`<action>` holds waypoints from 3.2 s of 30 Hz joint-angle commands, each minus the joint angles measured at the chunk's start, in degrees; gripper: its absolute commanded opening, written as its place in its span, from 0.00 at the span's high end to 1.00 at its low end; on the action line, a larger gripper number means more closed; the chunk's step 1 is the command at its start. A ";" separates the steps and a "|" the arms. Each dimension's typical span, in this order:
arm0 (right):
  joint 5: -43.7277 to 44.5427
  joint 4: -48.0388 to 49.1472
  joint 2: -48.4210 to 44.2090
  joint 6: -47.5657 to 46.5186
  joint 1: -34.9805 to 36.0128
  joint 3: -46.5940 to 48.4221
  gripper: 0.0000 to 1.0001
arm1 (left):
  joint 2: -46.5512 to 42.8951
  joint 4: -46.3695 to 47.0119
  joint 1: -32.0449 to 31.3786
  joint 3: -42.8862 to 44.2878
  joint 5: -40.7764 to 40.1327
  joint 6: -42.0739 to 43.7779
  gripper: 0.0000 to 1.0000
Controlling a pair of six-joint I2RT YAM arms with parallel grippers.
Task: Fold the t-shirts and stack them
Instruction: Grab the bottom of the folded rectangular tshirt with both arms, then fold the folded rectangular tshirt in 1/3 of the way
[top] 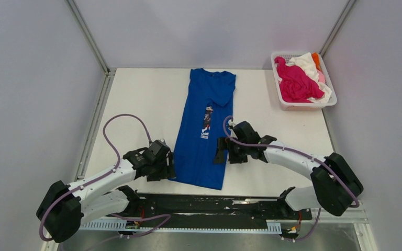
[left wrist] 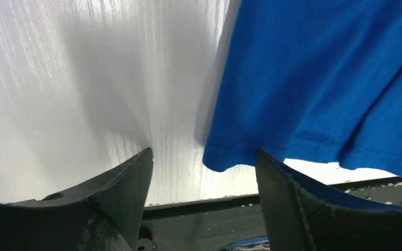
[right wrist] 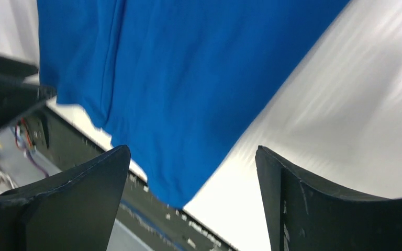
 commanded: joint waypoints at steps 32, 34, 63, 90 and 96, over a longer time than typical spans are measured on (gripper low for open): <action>7.50 -6.76 0.88 7.21 23.68 -4.43 0.82 | 3.53 7.20 0.56 -3.72 7.52 -1.71 1.00; 8.44 -6.81 -0.44 8.07 23.76 -4.05 0.90 | 1.60 7.36 0.52 -3.41 8.56 -1.80 1.00; 14.44 -1.57 8.86 -4.57 -2.41 18.04 1.00 | 31.81 25.30 14.10 30.31 5.65 11.00 1.00; 5.21 5.27 28.02 -5.02 -16.40 32.30 0.92 | 57.03 24.28 21.08 54.20 11.09 12.76 0.91; 5.38 8.18 32.57 -2.13 -20.37 38.92 0.60 | 62.87 24.00 23.20 62.78 12.81 10.94 0.45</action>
